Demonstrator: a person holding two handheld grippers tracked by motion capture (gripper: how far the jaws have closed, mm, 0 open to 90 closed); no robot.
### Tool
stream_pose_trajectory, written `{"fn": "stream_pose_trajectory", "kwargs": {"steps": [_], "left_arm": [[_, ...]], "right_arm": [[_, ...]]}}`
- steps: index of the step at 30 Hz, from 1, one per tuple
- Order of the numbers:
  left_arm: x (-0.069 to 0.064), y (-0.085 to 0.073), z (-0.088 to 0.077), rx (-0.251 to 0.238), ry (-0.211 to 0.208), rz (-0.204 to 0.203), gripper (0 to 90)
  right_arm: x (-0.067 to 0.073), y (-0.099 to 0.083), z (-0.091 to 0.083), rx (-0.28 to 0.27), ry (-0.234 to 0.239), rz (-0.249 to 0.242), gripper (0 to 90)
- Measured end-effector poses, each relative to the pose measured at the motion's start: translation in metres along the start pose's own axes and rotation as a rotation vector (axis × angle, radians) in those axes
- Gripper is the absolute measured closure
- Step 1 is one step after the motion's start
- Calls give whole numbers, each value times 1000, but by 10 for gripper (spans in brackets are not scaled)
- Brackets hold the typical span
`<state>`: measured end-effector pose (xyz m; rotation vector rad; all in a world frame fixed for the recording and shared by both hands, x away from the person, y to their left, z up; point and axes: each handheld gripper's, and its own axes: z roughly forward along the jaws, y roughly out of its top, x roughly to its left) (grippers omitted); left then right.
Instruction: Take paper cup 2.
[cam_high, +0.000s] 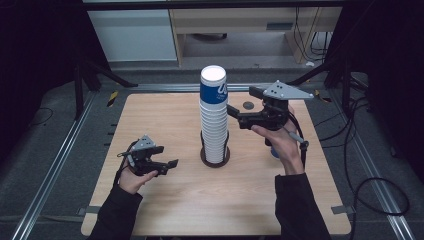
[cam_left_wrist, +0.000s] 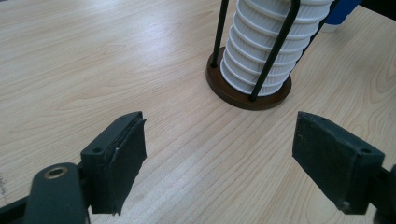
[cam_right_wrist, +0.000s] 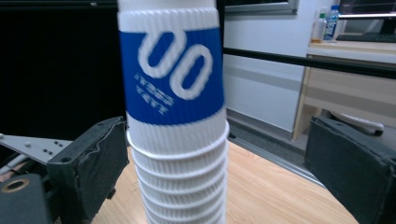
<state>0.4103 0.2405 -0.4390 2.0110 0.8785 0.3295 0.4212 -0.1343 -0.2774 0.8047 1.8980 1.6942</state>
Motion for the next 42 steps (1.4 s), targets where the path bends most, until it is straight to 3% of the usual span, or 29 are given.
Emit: {"fn": "stream_pose_trajectory", "kwargs": {"steps": [11,30,42], "left_arm": [[0,0,1,5,5,0,169],[1,-1,1,7,4,-1,165],[0,0,0,2,6,3,167]], "right_arm": [[13,14,27,-15,50,-15,62],[11,7,65,22,56,5,67],[14,4,76,36,68,-9,175]]}}
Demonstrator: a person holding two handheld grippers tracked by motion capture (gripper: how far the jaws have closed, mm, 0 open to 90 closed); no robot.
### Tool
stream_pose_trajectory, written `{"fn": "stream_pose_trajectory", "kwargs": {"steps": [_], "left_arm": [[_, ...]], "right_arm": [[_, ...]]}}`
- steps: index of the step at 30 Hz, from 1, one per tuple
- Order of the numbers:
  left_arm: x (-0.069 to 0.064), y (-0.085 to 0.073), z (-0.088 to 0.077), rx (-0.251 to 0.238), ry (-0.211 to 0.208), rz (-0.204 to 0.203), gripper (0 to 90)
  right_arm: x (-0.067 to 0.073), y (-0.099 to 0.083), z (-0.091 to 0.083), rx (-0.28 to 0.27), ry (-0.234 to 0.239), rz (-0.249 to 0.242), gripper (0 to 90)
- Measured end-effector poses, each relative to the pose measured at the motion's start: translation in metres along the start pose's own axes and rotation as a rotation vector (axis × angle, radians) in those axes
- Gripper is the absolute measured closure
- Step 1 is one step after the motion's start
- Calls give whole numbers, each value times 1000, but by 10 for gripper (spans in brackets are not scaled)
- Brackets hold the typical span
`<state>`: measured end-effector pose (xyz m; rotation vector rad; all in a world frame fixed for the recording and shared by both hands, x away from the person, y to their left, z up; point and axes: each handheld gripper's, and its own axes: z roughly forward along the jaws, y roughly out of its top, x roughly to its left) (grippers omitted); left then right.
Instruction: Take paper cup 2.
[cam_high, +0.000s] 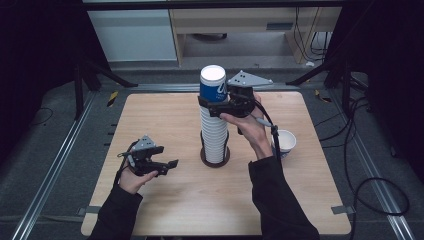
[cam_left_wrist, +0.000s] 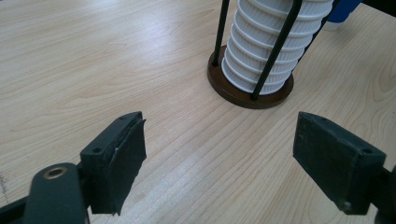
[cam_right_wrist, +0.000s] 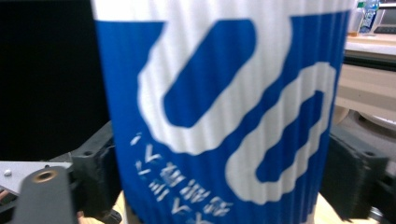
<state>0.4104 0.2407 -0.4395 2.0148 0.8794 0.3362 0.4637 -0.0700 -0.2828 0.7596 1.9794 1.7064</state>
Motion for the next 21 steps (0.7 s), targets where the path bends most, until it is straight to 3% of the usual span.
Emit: {"fn": "stream_pose_trajectory", "kwargs": {"steps": [17,21], "left_arm": [[0,0,0,2,-2,1,165],[0,0,0,1,-2,0,165]], "right_arm": [[1,3,-3,15,3,-25,184],[1,6,-5,-12,0,-26,193]]}}
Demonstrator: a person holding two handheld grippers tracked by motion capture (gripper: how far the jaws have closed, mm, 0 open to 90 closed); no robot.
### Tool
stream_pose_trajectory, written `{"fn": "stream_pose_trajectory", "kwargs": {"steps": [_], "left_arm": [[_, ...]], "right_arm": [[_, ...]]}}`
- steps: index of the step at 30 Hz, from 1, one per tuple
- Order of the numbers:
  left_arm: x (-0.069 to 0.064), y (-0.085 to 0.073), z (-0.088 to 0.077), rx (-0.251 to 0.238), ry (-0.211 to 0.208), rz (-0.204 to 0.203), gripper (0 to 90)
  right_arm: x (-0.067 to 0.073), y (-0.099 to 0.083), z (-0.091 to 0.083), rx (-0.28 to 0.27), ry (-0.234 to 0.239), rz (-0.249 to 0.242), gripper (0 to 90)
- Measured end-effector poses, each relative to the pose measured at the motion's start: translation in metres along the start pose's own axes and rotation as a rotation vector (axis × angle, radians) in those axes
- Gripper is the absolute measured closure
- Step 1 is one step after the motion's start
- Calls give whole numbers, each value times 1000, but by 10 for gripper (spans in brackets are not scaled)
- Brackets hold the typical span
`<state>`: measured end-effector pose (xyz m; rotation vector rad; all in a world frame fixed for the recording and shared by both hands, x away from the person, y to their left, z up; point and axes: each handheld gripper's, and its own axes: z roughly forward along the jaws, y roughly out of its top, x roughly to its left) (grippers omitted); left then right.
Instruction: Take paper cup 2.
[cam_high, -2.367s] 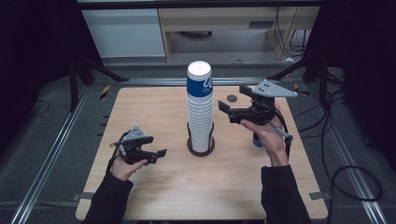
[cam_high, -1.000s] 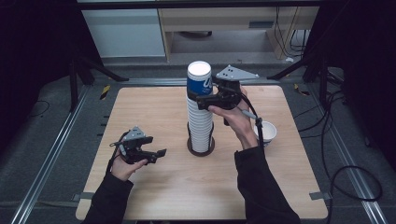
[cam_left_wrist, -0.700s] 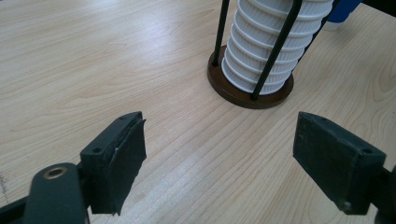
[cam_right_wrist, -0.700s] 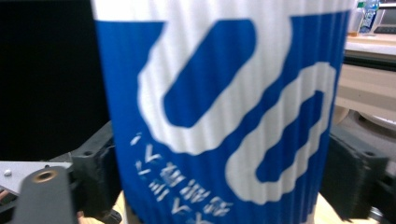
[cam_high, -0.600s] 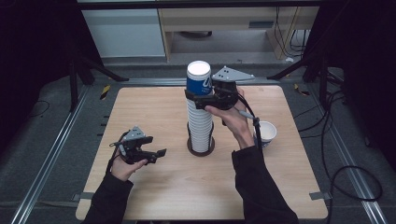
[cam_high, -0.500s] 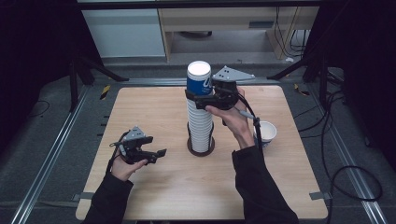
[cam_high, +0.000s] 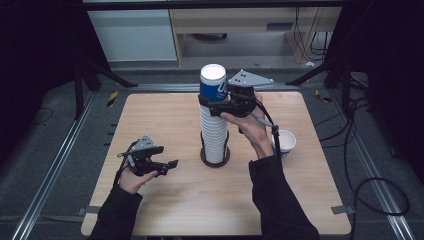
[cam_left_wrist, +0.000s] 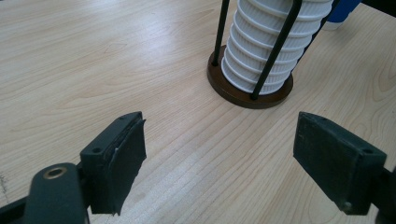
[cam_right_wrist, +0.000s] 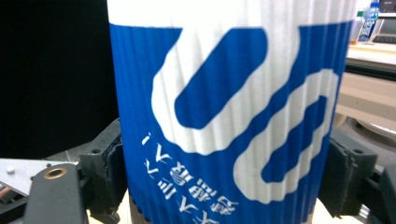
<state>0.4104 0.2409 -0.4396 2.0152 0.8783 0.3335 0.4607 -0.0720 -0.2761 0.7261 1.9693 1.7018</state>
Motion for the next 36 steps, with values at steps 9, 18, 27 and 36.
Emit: {"fn": "stream_pose_trajectory", "kwargs": {"steps": [9,18,27,36], "left_arm": [[0,0,0,1,0,2,165],[0,0,0,4,-2,2,165],[-1,0,0,4,-4,1,167],[-1,0,-1,4,-5,4,175]], "right_arm": [[1,12,-5,-15,1,-16,207],[3,30,-12,-58,-1,-29,213],[6,50,-20,-102,-6,-46,212],[3,59,-42,-131,-42,-73,212]]}}
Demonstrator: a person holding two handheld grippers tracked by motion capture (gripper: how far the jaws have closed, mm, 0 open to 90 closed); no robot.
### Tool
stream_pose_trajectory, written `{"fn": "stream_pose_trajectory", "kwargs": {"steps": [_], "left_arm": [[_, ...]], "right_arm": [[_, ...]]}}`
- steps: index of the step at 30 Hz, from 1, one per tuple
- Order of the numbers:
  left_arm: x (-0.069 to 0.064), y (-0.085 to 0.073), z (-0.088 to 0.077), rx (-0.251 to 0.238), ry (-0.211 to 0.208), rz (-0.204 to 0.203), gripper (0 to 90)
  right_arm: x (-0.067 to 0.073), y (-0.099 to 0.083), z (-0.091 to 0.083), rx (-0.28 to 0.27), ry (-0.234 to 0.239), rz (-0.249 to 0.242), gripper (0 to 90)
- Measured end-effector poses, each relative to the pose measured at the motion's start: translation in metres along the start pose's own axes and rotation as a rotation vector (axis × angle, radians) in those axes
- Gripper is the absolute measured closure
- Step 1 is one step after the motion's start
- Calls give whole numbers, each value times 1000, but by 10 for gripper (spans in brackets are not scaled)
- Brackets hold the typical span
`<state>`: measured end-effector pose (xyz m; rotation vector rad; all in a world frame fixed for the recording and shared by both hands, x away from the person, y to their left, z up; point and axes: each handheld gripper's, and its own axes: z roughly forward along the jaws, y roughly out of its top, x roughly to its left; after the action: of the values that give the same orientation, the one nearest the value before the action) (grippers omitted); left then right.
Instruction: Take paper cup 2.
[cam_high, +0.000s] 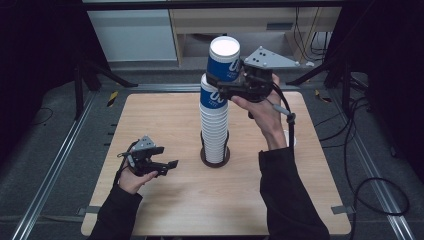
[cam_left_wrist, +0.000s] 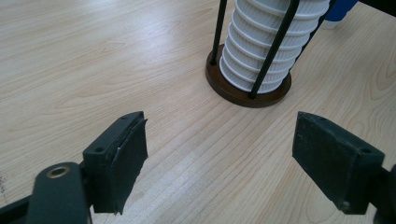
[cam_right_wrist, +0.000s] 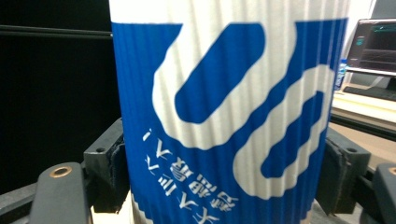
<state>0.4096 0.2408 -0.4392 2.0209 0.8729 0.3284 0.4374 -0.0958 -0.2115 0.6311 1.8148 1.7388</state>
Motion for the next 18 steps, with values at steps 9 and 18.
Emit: {"fn": "stream_pose_trajectory", "kwargs": {"steps": [9,18], "left_arm": [[-2,1,0,4,-1,7,180],[-3,1,0,0,-6,7,187]], "right_arm": [[-14,-6,-40,7,-51,-9,212],[-26,-40,-69,69,-85,6,213]]}}
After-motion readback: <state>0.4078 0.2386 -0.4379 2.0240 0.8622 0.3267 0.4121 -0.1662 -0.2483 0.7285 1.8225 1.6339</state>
